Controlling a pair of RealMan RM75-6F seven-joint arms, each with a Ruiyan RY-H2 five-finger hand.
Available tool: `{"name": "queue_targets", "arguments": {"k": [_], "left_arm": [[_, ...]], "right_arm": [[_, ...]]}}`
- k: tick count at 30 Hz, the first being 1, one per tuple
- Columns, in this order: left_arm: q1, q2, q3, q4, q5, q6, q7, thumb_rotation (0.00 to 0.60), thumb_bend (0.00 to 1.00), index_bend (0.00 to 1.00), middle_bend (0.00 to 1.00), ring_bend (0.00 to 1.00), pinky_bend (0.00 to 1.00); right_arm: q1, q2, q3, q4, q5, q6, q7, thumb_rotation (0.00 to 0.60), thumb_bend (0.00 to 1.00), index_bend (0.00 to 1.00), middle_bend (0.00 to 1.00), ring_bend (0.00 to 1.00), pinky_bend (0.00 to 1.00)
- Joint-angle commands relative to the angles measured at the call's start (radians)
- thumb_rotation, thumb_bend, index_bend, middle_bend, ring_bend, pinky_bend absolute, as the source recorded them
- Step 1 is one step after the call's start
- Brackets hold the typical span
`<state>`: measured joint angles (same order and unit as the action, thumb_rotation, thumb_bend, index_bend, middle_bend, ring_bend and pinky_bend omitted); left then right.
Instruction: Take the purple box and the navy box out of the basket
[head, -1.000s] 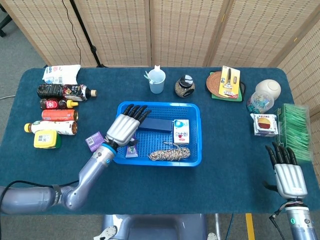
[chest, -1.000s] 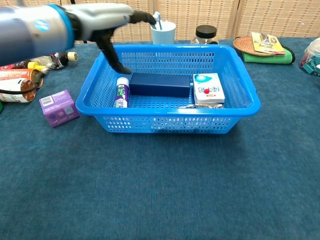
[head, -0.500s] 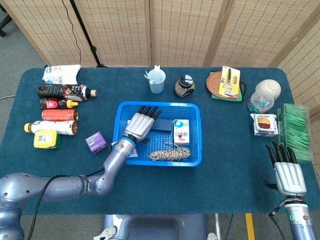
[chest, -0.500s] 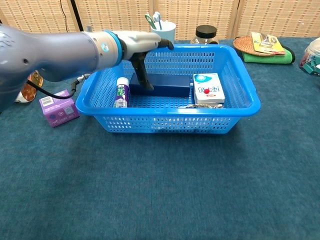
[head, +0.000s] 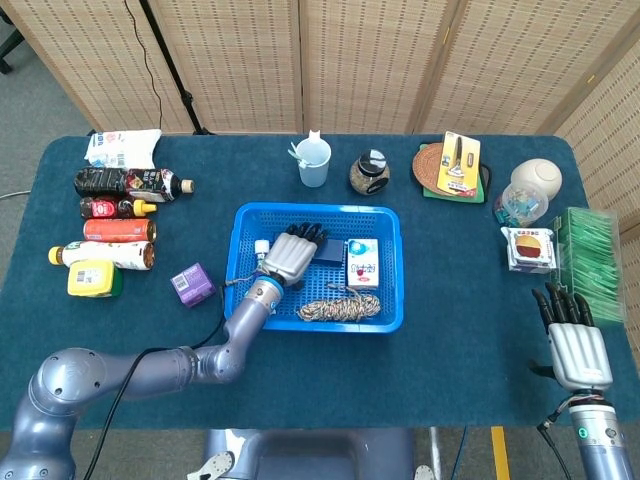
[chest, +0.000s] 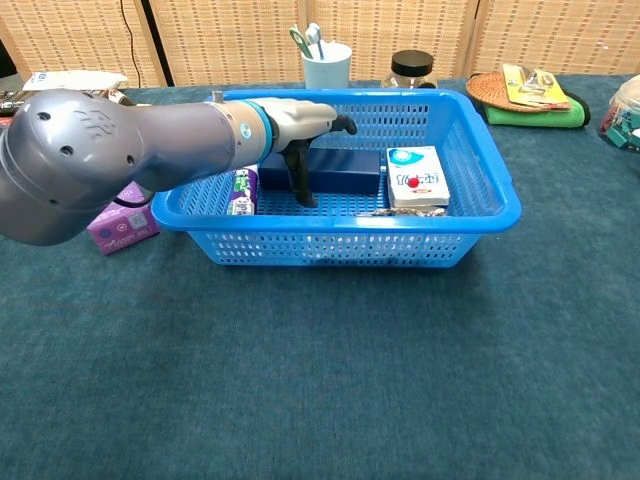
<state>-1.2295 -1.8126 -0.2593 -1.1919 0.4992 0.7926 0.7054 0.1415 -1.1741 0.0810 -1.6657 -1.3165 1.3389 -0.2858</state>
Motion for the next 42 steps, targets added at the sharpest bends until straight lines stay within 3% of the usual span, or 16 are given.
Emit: {"name": "queue_targets", "arguments": {"k": [1, 13, 20, 29, 31, 36, 42], "left_arm": [[-0.008, -0.015, 0.004, 0.022, -0.003, 0.0, 0.001, 0.6, 0.2, 0.0, 0.0, 0.0, 0.13], [-0.024, -0.05, 0.011, 0.077, -0.044, -0.016, 0.015, 0.6, 0.2, 0.0, 0.0, 0.0, 0.16], [-0.022, -0.056, 0.015, 0.068, -0.029, -0.004, 0.009, 0.6, 0.2, 0.09, 0.03, 0.14, 0.31], [-0.013, -0.052, 0.027, 0.032, -0.023, 0.023, 0.022, 0.6, 0.2, 0.14, 0.08, 0.19, 0.34], [-0.013, -0.059, 0.022, 0.039, -0.015, 0.032, 0.017, 0.6, 0.2, 0.17, 0.11, 0.21, 0.36], [-0.005, -0.083, 0.024, 0.057, 0.041, 0.072, 0.006, 0.6, 0.27, 0.39, 0.33, 0.38, 0.52], [0.001, -0.088, 0.02, 0.049, 0.043, 0.097, 0.031, 0.6, 0.37, 0.51, 0.42, 0.46, 0.6]], "right_arm": [[0.003, -0.002, 0.0, 0.003, 0.005, -0.006, -0.002, 0.6, 0.0, 0.0, 0.0, 0.0, 0.0], [0.008, -0.004, 0.0, 0.008, 0.016, -0.014, -0.004, 0.6, 0.0, 0.0, 0.0, 0.0, 0.0], [0.01, -0.006, 0.001, 0.012, 0.022, -0.016, -0.002, 0.6, 0.0, 0.0, 0.0, 0.0, 0.0], [0.012, -0.007, -0.002, 0.013, 0.022, -0.017, -0.005, 0.6, 0.0, 0.0, 0.0, 0.0, 0.0], [0.012, -0.007, -0.003, 0.013, 0.022, -0.017, -0.005, 0.6, 0.0, 0.0, 0.0, 0.0, 0.0], [0.012, -0.006, -0.003, 0.012, 0.021, -0.014, -0.004, 0.6, 0.0, 0.0, 0.0, 0.0, 0.0], [0.011, -0.004, -0.006, 0.011, 0.017, -0.012, 0.0, 0.6, 0.0, 0.0, 0.0, 0.0, 0.0]]}}
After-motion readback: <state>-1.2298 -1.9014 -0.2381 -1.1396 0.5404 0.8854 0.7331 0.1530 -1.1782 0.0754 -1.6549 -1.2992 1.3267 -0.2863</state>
